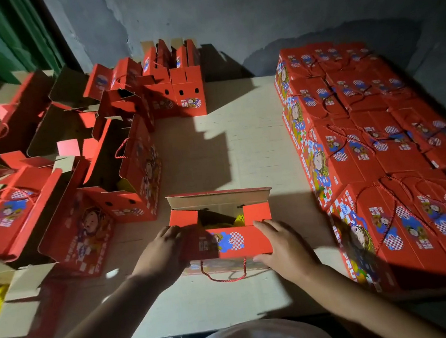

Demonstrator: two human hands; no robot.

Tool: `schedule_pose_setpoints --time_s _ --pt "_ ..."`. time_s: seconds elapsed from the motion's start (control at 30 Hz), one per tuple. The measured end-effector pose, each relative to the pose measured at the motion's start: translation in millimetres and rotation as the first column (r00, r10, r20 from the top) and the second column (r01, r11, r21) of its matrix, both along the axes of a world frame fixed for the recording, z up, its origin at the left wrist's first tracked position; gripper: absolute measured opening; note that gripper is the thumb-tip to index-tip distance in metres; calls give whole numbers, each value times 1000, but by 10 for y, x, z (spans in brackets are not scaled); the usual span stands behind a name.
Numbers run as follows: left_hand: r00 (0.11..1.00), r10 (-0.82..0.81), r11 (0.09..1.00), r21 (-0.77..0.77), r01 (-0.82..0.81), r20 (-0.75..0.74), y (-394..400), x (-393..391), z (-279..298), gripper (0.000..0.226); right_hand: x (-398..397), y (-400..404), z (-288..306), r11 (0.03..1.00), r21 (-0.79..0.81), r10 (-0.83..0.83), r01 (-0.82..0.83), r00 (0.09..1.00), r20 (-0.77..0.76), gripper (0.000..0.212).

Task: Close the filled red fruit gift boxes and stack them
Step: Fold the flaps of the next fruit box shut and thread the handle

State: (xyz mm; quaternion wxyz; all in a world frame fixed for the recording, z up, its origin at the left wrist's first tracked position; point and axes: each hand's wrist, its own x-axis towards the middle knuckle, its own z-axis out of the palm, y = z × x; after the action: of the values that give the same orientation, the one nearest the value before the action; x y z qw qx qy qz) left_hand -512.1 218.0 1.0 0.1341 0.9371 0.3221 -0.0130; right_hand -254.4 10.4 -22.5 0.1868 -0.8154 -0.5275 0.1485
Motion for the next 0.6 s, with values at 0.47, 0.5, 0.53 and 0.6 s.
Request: schedule_pose_setpoints --time_s 0.47,0.5,0.53,0.6 --pt "996 51 986 -152 -62 -75 -186 -114 -254 90 -40 -128 -164 992 -106 55 -61 997 -60 77" --pt "998 70 981 -179 -69 -2 -156 -88 -226 80 -15 -108 -150 997 -71 33 -39 995 -90 70" --pt "993 81 984 -168 -65 90 -123 -68 -187 66 18 -82 -126 1000 -21 8 -10 994 -111 62" --pt "960 94 994 -87 -73 263 -61 -50 -135 44 90 -32 -78 996 67 -51 59 992 -112 51"
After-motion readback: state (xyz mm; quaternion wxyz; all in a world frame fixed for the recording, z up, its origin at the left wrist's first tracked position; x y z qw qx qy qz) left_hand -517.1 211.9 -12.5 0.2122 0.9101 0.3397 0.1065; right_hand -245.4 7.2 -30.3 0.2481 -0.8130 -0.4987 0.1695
